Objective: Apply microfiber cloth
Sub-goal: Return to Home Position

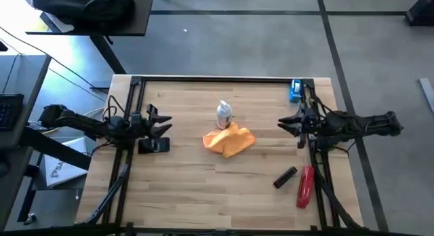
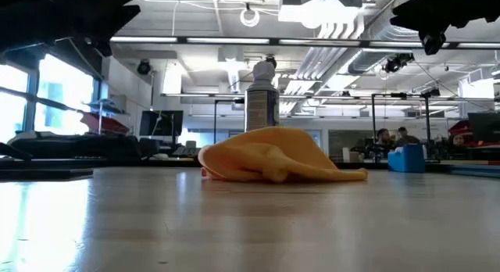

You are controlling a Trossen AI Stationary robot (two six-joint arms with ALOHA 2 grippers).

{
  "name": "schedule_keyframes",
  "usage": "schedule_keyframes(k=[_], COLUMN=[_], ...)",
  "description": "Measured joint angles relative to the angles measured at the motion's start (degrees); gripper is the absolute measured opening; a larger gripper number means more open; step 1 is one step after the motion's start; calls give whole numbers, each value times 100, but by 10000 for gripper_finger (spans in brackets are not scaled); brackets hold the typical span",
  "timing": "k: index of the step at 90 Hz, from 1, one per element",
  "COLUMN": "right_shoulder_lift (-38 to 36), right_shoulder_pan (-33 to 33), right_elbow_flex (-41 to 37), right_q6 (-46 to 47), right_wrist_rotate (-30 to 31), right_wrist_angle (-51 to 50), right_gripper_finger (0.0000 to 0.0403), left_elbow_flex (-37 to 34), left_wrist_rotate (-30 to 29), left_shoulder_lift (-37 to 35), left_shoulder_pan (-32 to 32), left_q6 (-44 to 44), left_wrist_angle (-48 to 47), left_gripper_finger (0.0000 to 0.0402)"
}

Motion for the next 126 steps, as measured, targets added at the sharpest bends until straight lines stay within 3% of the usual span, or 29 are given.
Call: schedule_keyframes(k=[19,35,64,89,107,126], right_shoulder_lift=[-506,-815,-1186,-1339,-1344,-1415], right_shoulder_pan=[0,0,0,-2,-2,0], right_elbow_flex=[2,2,2,2,-51,-841], right_q6=[-44,-35,-41,-47,55,117], right_wrist_rotate=[-3,-3,158,262,423,420], right_wrist_angle=[-202,-423,-618,-748,-719,-130], right_gripper_finger=[52,50,50,50,50,50], left_elbow_flex=[0,0,15,773,1032,1034], left_wrist_rotate=[-27,-477,-781,-1272,-930,-781], left_shoulder_lift=[-432,-811,-1576,-2331,-2700,-2729], left_shoulder_pan=[-245,-431,-816,-1169,-1308,-1351], left_q6=[249,334,365,231,-47,-32], left_wrist_angle=[-27,-293,-838,-3199,-3685,-3846], left_gripper_finger=[122,122,122,122,122,122])
